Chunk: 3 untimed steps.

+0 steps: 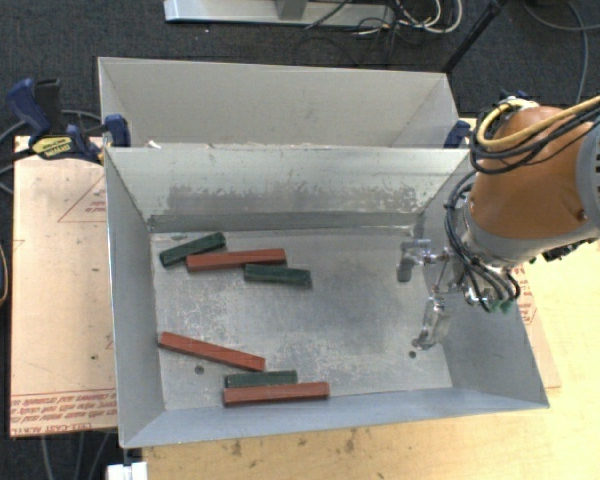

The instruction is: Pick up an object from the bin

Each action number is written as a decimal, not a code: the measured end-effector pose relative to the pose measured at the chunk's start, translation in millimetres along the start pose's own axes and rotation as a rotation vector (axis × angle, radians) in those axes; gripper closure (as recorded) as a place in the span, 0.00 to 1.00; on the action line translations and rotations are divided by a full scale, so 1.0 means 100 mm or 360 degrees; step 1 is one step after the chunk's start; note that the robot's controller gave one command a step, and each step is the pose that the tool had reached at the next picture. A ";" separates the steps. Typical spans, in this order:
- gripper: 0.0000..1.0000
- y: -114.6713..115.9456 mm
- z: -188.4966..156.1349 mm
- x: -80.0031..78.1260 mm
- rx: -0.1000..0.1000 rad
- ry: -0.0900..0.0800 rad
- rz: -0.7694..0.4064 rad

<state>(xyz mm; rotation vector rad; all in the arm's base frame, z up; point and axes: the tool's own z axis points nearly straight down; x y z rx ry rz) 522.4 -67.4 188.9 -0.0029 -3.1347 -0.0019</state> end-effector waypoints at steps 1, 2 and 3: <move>0.00 0.70 1.22 0.32 -0.0001 -0.0018 -0.0127; 0.00 1.56 0.59 -0.09 -0.0007 -0.0027 -0.0220; 0.00 2.26 1.19 0.34 -0.0005 -0.0032 -0.0272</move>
Offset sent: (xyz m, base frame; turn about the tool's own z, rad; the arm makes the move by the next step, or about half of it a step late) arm -0.0337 0.0668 -0.1189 -0.0758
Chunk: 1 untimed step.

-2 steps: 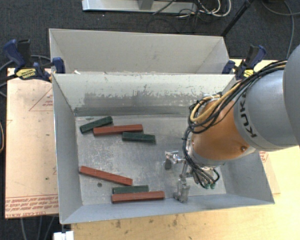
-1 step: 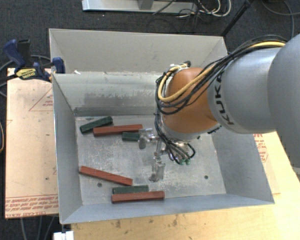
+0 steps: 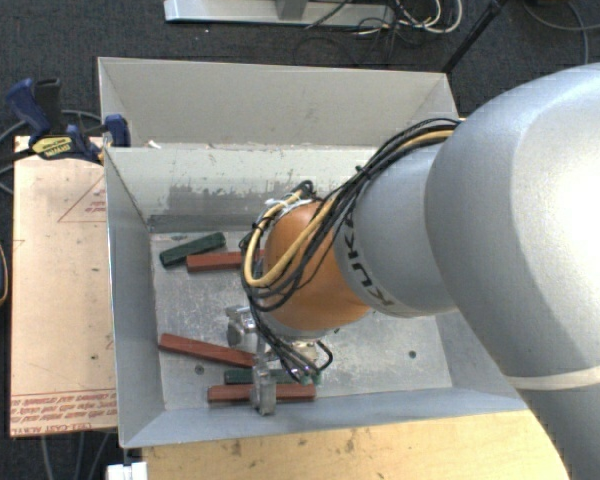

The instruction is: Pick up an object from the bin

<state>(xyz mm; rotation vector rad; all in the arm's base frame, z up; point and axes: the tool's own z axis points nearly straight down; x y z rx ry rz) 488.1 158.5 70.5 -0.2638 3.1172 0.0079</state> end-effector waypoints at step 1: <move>1.00 -0.04 -0.03 0.01 0.0003 0.0014 0.0009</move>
Offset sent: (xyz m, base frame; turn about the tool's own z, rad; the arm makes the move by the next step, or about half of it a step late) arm 0.0000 0.0000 0.0000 0.0000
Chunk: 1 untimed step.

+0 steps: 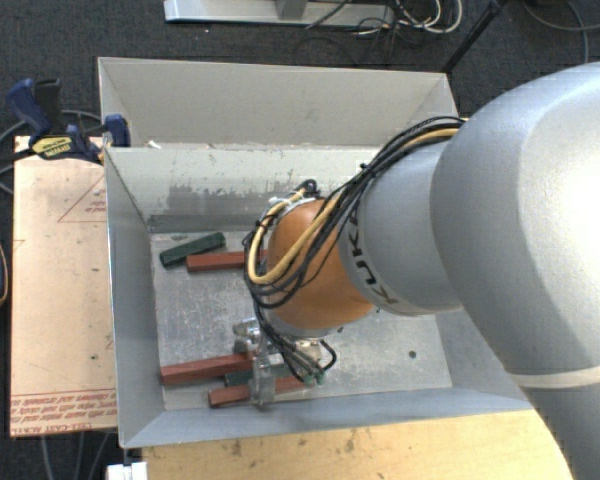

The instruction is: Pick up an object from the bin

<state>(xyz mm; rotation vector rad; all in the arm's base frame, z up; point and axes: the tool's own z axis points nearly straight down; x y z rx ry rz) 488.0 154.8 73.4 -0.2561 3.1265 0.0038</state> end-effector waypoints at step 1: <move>1.00 -0.37 -1.34 -0.01 0.0002 -0.0009 0.0035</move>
Offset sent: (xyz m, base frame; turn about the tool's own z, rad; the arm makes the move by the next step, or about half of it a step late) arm 0.0041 -0.0366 0.1310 0.0195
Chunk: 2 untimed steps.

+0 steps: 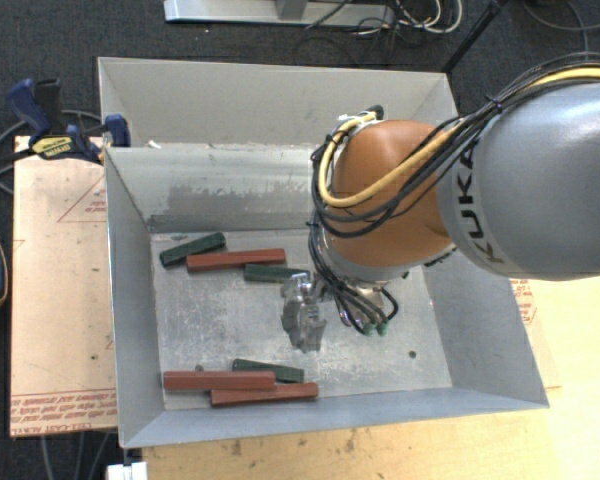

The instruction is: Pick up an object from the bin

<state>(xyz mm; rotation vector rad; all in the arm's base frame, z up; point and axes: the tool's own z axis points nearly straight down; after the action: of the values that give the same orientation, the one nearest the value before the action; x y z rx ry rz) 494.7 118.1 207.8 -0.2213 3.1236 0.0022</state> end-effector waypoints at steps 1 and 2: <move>0.00 0.01 0.04 0.02 0.0000 0.0013 -0.0006; 0.00 0.02 1.33 0.08 -0.0001 0.0000 -0.0285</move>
Offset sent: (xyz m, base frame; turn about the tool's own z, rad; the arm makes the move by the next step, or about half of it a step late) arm 0.0000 0.0000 0.0000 0.0000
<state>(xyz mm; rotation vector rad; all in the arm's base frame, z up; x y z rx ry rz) 487.7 119.1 74.5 -0.5000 3.0915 0.0018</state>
